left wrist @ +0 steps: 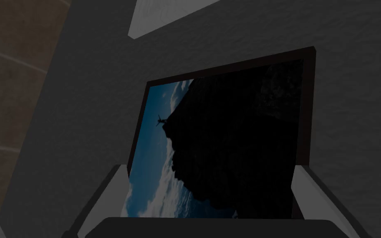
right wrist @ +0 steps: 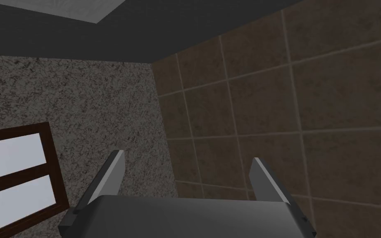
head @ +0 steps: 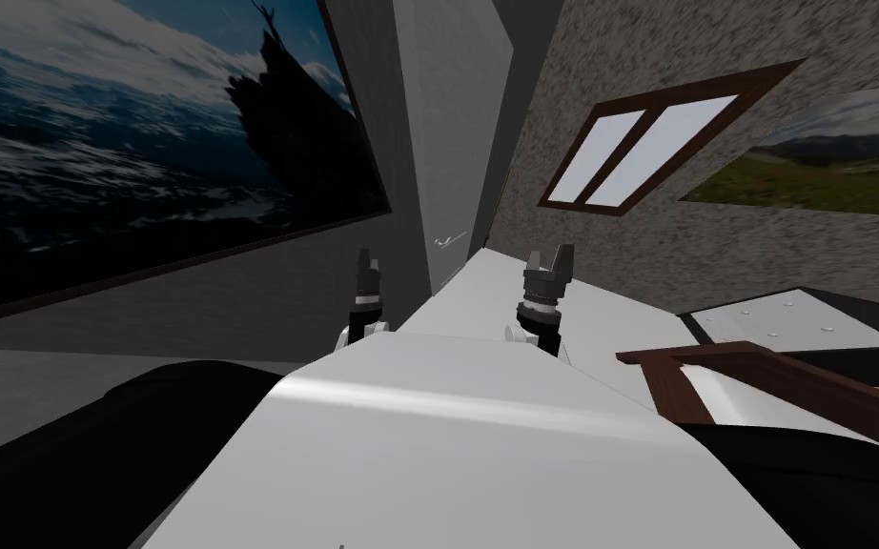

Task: Pull the door open

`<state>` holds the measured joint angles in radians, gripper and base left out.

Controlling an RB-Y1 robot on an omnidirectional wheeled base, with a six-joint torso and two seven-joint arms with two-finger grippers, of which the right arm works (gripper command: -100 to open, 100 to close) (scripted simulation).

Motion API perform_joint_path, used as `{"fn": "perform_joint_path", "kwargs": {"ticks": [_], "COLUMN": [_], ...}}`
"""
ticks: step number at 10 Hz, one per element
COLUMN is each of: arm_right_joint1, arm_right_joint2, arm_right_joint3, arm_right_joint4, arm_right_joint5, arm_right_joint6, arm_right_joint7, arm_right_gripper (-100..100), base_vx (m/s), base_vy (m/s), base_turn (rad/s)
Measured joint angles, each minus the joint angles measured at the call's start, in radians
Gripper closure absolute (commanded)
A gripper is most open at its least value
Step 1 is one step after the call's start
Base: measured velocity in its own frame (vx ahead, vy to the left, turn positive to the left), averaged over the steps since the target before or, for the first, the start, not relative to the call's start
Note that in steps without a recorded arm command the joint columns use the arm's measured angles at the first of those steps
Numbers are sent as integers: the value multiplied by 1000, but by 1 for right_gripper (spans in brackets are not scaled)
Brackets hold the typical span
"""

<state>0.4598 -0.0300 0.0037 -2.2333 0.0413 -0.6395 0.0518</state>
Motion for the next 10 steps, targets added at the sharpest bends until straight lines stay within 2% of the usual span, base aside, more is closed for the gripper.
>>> {"fn": "perform_joint_path", "kwargs": {"ticks": [5,10], "arm_right_joint1": [-46,-109], "arm_right_joint2": [-18,-39], "arm_right_joint3": [0,3], "arm_right_joint4": [103,240], "arm_right_joint5": [-5,-9], "arm_right_joint6": [-4,-10], "arm_right_joint7": [-12,-29], "arm_right_gripper": [-100,-100], "base_vx": [65,75], "base_vy": [-47,-67], "base_turn": [163,178]}}
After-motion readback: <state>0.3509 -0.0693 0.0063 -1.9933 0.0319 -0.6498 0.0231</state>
